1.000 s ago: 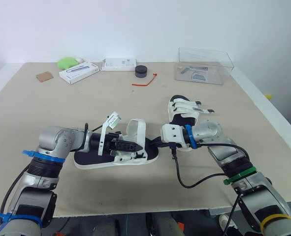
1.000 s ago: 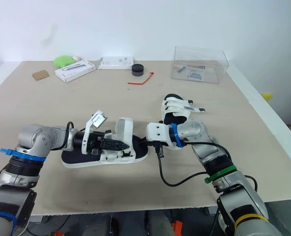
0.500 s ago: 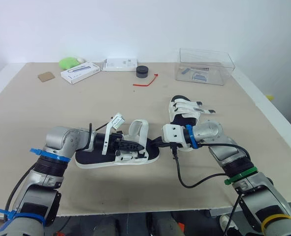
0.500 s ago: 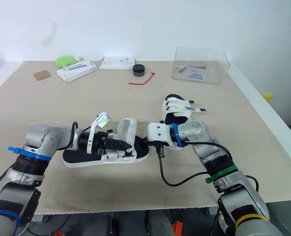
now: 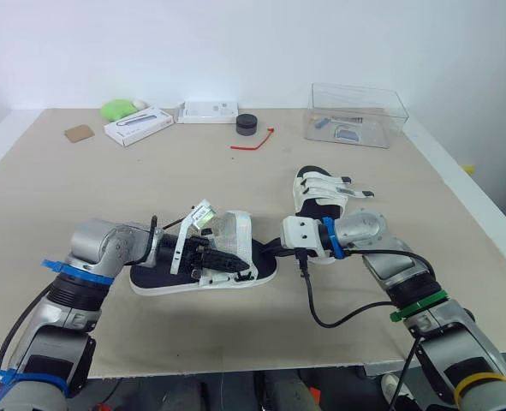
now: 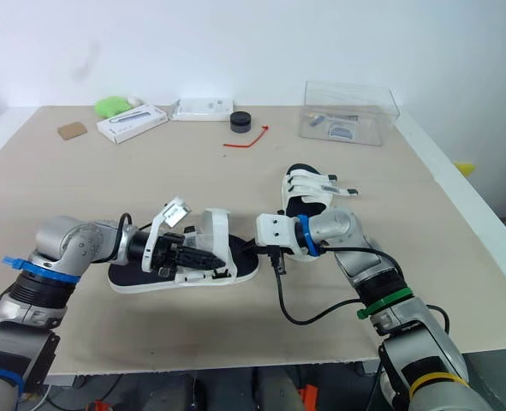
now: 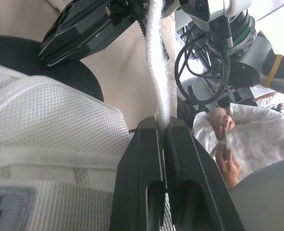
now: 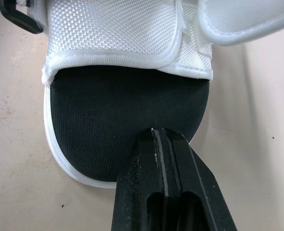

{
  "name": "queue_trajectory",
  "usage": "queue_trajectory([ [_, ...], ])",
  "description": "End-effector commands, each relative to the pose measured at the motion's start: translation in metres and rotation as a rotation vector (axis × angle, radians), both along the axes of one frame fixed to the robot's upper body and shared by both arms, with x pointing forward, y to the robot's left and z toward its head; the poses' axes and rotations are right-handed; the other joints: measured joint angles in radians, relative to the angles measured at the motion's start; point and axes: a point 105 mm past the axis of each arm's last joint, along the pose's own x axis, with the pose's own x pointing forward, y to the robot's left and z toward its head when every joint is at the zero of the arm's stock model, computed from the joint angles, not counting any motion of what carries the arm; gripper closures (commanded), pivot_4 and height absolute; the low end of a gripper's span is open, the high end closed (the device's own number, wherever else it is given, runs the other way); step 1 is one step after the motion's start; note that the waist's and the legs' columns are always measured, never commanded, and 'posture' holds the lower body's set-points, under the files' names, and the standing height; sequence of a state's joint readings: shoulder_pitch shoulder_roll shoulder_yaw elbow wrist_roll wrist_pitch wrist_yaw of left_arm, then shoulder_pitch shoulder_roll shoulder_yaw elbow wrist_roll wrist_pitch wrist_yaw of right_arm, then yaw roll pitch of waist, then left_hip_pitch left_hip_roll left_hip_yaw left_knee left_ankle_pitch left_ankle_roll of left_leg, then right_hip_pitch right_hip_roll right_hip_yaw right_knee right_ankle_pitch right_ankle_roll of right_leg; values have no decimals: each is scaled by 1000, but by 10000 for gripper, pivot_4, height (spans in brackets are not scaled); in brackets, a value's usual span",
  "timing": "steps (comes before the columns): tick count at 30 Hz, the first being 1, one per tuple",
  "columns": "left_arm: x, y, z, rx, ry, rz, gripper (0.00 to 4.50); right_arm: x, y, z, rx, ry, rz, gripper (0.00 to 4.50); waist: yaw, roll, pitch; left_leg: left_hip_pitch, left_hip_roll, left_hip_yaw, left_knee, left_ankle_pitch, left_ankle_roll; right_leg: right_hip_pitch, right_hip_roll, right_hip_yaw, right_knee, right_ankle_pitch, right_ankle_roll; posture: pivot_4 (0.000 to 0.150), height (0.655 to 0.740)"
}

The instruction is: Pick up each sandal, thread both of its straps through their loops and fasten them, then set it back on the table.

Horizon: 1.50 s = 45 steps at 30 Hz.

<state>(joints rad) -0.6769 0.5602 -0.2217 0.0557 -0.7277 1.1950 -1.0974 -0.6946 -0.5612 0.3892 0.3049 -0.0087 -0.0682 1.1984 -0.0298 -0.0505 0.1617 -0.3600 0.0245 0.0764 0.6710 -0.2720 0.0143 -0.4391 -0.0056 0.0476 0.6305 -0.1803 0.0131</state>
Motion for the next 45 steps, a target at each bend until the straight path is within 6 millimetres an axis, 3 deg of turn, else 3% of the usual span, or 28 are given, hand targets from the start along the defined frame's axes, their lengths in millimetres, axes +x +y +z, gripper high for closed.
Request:
queue_trajectory([
  [1, 9, 5, -17, 112, -62, 42, 43503, 4, -22, -26, -112, 65, -89, 45000, 0, 0, 0, 0, 0, 0, 0, 0, 0, 0, 0, 0, 0, 0, 0, 1500, 7400],
  [5, 12, 3, -13, 97, -128, 20, 43503, 4, -22, -26, -113, 65, -90, 45000, 1, 0, 0, 0, 0, 0, 0, 0, 0, 1, -1, 0, 0, 0, 0, 1500, 7400],
  [13, -9, 6, -8, 62, -100, -95, 43503, 4, -23, -26, -113, 65, -92, 45000, 1, 0, 0, 0, 0, 0, 0, 0, 0, 0, 0, 0, 0, 0, 0, 1500, 7400],
  [16, -14, 6, -4, 46, -110, -117, 36848, 4, -23, -26, -114, 65, -93, 45000, 0, 0, 0, 0, 0, 0, 0, 0, 0, 0, 1, 0, 0, 0, 0, 1500, 7400],
  [17, -15, 6, -3, 45, -119, -124, 31181, 5, -23, -26, -115, 65, -92, 45000, 0, 0, 0, 0, 0, 0, 0, 0, 1, 0, 1, 0, 0, 0, 0, 1500, 7400],
  [19, -15, 7, -2, 47, -149, -130, 25889, 5, -23, -26, -115, 65, -92, 45000, 0, 0, 0, 0, 0, 0, 0, 0, 1, 0, 1, 0, 0, 0, 0, 1500, 7400],
  [20, -14, 6, -1, 44, -160, -130, 20739, 5, -23, -26, -115, 64, -91, 45000, 0, 0, 0, 0, 0, 0, 0, 0, 1, 0, 0, 0, 0, 0, 0, 1500, 7400],
  [32, 28, 7, 27, -1, -320, 36, 20739, 5, -22, -27, -114, 65, -89, 45000, 2, 0, 0, 0, 0, 0, 0, 0, 1, -1, 0, 0, 0, 0, 0, 1500, 7400],
  [45, 36, -10, 48, -83, -359, 24, 20739, 4, -24, -28, -114, 64, -96, 45000, 2, 0, 1, -1, 0, 0, 0, 0, 1, -1, 0, 0, 0, 0, 0, 1500, 7400],
])
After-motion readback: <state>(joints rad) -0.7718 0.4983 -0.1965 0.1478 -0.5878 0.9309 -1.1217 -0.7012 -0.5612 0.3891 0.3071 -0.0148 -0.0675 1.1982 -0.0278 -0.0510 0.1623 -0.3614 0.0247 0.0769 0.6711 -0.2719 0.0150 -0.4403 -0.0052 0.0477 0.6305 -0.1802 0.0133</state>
